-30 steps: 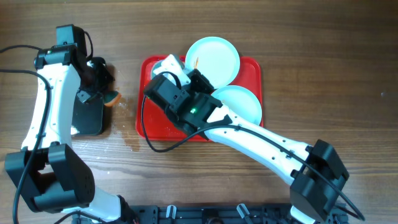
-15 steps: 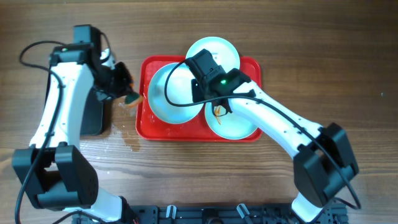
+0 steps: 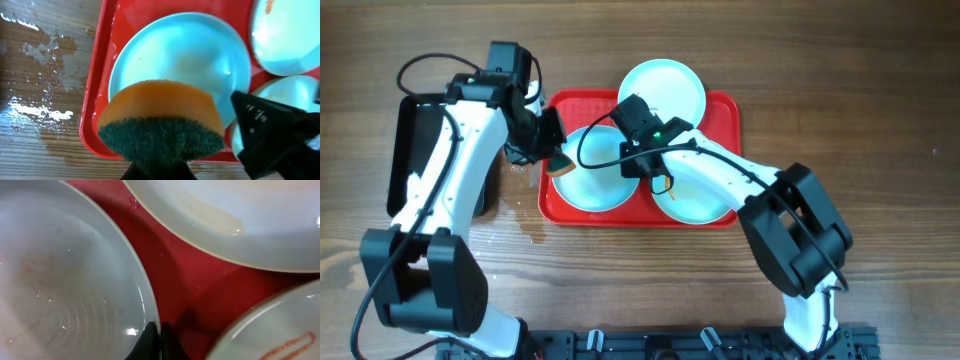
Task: Clean dirty plates on tray and stack at the side
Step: 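Bring the sponge back onto the left white plate with the left gripper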
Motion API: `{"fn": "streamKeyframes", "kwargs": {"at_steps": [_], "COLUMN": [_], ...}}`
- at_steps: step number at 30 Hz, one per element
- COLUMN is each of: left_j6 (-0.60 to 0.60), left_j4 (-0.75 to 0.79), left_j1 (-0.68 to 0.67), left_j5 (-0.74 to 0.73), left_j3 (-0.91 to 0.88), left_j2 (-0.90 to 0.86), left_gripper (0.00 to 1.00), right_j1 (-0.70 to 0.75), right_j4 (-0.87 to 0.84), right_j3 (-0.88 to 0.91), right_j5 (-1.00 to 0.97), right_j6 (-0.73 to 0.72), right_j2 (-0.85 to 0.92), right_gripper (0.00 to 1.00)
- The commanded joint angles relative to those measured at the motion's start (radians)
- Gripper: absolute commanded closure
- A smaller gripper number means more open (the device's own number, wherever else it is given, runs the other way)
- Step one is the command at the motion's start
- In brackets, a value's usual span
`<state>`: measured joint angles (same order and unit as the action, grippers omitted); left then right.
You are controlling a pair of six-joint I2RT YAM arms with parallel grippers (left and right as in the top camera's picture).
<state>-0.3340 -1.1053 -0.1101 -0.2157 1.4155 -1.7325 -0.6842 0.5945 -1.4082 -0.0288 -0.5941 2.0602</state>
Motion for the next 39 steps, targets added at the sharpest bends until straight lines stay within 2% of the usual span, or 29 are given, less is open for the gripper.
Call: {"fn": "streamKeyframes", "kwargs": {"at_steps": [1,19,26,32,39], "left_j6": [0.017,-0.016,-0.022,-0.021,-0.021], "left_j4": [0.040,0.348,0.488,0.523,0.519], "left_j1": [-0.008,-0.135,-0.134,-0.134,-0.134], "left_j5": [0.005,-0.018,-0.018,-0.014,0.185], "left_j3": [-0.065,-0.286,-0.364,-0.375,-0.375], "left_j2": [-0.030,-0.032,-0.034,-0.077,-0.133], "left_gripper": [0.96,0.96,0.96,0.96,0.96], "right_j1": [-0.001,-0.001,-0.001,-0.001,-0.001], "right_j4": [-0.026,-0.030,-0.030,-0.033,-0.030], "right_j3": [0.010,0.010,0.010,0.010,0.010], "right_j5": [0.010,0.012,0.012,0.012,0.012], "right_j6": [-0.015,-0.008,-0.008,-0.008,-0.008], "right_j2": [0.018,0.018,0.018,0.018,0.018], "right_gripper": [0.96,0.96,0.96,0.96,0.96]}}
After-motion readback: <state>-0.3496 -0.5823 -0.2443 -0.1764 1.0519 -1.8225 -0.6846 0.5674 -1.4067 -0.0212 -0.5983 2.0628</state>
